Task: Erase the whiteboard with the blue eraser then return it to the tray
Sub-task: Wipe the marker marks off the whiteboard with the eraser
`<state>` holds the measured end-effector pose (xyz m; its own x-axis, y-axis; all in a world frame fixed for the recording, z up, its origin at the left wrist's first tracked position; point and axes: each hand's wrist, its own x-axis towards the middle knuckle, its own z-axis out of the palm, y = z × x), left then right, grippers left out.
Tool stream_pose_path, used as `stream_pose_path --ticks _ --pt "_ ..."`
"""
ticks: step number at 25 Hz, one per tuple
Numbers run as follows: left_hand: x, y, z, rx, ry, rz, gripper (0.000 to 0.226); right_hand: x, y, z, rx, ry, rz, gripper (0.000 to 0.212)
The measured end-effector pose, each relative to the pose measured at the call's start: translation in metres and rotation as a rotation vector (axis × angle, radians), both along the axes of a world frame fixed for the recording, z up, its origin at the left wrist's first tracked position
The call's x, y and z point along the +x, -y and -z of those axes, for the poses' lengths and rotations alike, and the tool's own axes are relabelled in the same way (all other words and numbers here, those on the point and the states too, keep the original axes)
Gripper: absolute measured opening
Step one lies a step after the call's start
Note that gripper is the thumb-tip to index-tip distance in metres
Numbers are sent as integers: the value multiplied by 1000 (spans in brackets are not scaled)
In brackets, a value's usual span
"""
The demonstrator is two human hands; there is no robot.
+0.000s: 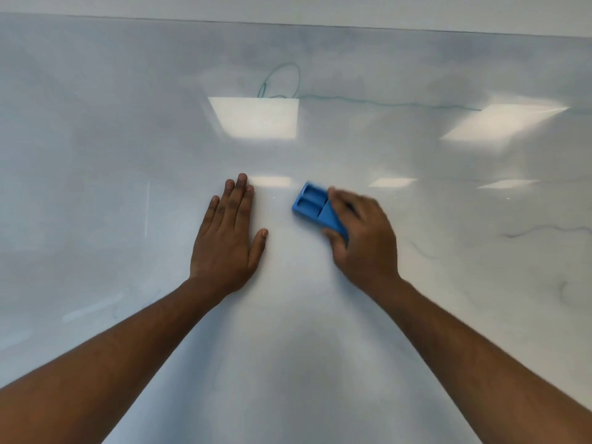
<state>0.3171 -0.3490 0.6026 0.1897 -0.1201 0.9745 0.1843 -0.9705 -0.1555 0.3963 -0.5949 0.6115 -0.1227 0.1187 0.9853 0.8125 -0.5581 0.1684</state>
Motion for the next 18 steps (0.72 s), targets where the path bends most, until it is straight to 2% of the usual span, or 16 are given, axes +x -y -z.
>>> stream_pose_path --ticks 2,6,9,10,13,14,15,18 --pt "1 4 -18 -40 17 2 79 -4 -7 -55 166 -126 -5 68" --pt "0 -6 -54 -60 36 -16 83 -5 -13 -149 351 -259 56 69" --pt "-4 -21 -62 -9 43 -19 84 -16 -26 -182 472 -320 44 70" --pt "-4 -22 -61 -5 51 -17 83 -21 -38 -179 431 -270 58 69" --pt "-4 -22 -59 -3 52 9 82 -25 -66 -140 81 -41 115 68" --pt "-6 -24 -60 6 42 11 83 -22 -60 -144 28 -11 120 68" --pt "-8 -28 -61 27 26 4 83 -18 -50 -158 64 -31 123 67" --pt "-14 -42 -61 102 -12 -27 83 -21 -37 -217 441 -298 74 68"
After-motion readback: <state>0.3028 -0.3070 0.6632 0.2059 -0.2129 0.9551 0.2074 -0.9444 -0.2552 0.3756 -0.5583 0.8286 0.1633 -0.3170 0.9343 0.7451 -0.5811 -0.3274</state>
